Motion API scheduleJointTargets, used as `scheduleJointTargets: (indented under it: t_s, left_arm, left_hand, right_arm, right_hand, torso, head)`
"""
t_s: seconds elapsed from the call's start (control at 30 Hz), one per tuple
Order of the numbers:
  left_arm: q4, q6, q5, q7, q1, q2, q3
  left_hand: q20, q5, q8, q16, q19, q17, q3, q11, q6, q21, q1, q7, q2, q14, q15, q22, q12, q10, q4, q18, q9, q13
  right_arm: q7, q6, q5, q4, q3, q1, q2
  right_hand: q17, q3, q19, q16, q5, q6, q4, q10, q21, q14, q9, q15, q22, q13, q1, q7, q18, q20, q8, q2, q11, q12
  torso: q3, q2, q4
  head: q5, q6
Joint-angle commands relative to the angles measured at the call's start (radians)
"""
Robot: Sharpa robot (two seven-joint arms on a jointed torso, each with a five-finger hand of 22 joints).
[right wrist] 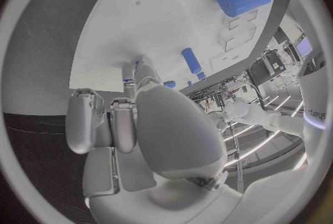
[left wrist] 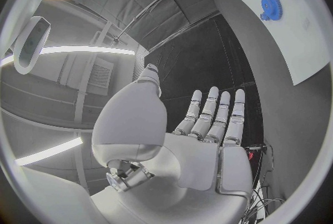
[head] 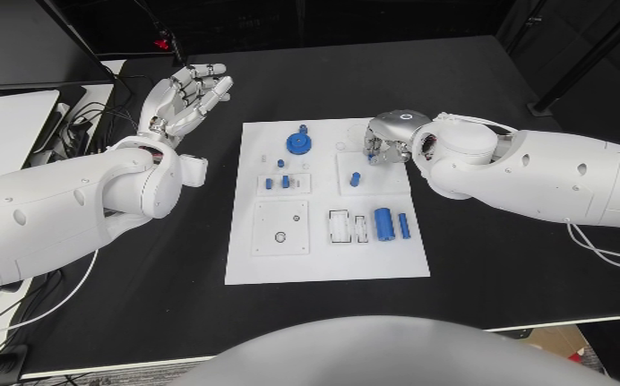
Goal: Assemble the parts on the task board
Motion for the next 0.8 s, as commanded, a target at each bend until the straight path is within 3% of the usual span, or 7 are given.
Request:
scheduleJointTargets:
  t_s: [0.03,0.8]
  left_arm:
    - [0.000,0.010,0.002,0.118,0.001,0.000,0.001]
    - [-0.002,0.011,0.002,0.113,0.001,-0.001,0.001]
  left_hand:
    - [-0.001,-0.004,0.006,0.008,0.008,-0.004,0.008,0.002,-0.008,0.000,0.001,0.150,0.011,-0.008,-0.001,0.002,0.010,-0.007,-0.003,0.004,-0.002,0.000]
    - [-0.001,-0.004,0.013,0.019,0.012,-0.014,0.014,0.002,-0.009,0.001,0.001,0.150,0.024,-0.011,-0.001,0.002,0.025,-0.013,-0.004,0.004,-0.004,-0.001]
  right_arm:
    - [0.012,0.017,0.013,0.001,-0.004,-0.004,0.003]
    - [-0.003,0.024,0.023,0.002,-0.004,-0.004,0.003]
  right_hand:
    - [0.169,0.009,0.010,-0.004,-0.004,0.012,0.000,0.010,0.003,0.084,0.002,-0.005,0.181,0.001,0.009,0.000,0.007,-0.004,0.002,0.002,-0.001,0.000]
    - [0.159,0.065,0.014,-0.010,-0.002,0.084,-0.010,0.079,0.005,0.081,0.012,-0.009,0.183,0.001,0.047,0.001,0.006,-0.006,0.018,0.006,-0.005,-0.018]
  torso:
    - [0.0003,0.000,0.0003]
    - [-0.0001,0.000,0.0003]
  head:
    - [-0.001,0.000]
    - [-0.002,-0.002]
